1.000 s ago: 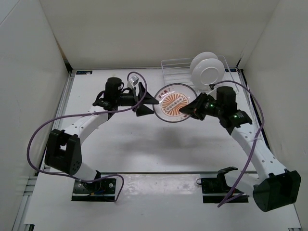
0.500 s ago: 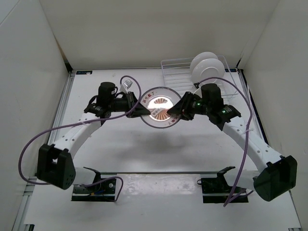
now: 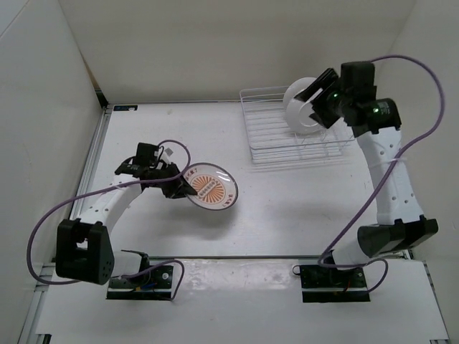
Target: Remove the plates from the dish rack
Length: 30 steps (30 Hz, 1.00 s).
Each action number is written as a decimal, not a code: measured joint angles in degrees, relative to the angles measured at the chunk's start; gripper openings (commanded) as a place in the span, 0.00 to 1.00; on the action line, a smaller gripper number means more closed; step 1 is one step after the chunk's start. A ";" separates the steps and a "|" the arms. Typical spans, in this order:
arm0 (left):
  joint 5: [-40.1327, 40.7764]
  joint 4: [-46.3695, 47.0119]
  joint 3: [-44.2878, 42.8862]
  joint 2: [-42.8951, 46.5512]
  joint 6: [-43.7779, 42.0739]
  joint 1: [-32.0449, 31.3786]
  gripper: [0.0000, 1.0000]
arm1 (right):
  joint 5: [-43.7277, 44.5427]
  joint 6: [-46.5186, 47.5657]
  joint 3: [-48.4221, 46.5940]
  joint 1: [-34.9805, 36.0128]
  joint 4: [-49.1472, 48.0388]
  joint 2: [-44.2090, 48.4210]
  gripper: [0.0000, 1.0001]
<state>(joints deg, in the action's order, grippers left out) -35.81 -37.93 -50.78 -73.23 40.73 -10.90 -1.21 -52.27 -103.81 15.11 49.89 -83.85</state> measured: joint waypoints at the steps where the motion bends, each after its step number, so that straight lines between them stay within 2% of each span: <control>1: 0.37 0.20 0.94 -1.05 0.07 0.20 0.08 | 1.79 0.02 -3.72 -1.46 1.88 -1.42 0.78; 3: 0.63 1.07 2.86 -3.45 0.79 0.28 0.11 | 4.37 0.09 -10.60 -4.76 5.27 -4.57 0.78; 7: 0.76 2.60 5.77 -8.44 2.12 0.28 0.38 | 6.93 0.22 -14.71 -10.56 9.53 -7.43 0.78; 8: 0.79 2.71 5.97 -9.70 2.38 0.28 0.56 | 7.37 0.09 -14.27 -11.45 10.67 -7.61 0.78; 9: 0.96 2.80 5.97 -10.80 2.67 0.28 0.70 | 7.87 -0.11 -13.31 -12.35 11.63 -7.63 0.78; 11: 1.27 3.08 5.88 -12.37 2.93 0.28 0.94 | 8.59 -0.50 -9.57 -14.43 12.07 -6.91 0.78; 12: 1.75 3.04 5.81 -12.90 3.02 0.28 1.00 | 8.70 -0.81 -6.62 -15.45 11.87 -6.16 0.78; 17: 2.86 1.92 4.55 -13.68 3.65 0.28 1.00 | 8.09 -3.17 3.45 -20.17 11.72 -5.46 0.78; 22: 4.87 -1.90 0.37 -12.61 3.69 0.28 1.00 | 5.46 -6.23 7.26 -22.99 10.34 -7.06 0.78; 30: 9.16 -10.95 -7.13 -5.57 0.07 0.42 1.00 | 2.62 -7.78 4.35 -23.67 8.26 -22.25 0.76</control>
<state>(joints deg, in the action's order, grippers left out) -26.65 -48.88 -57.91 -78.81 40.80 -10.48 1.41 -60.05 -99.46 -8.56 58.15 -106.10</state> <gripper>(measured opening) 0.995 0.769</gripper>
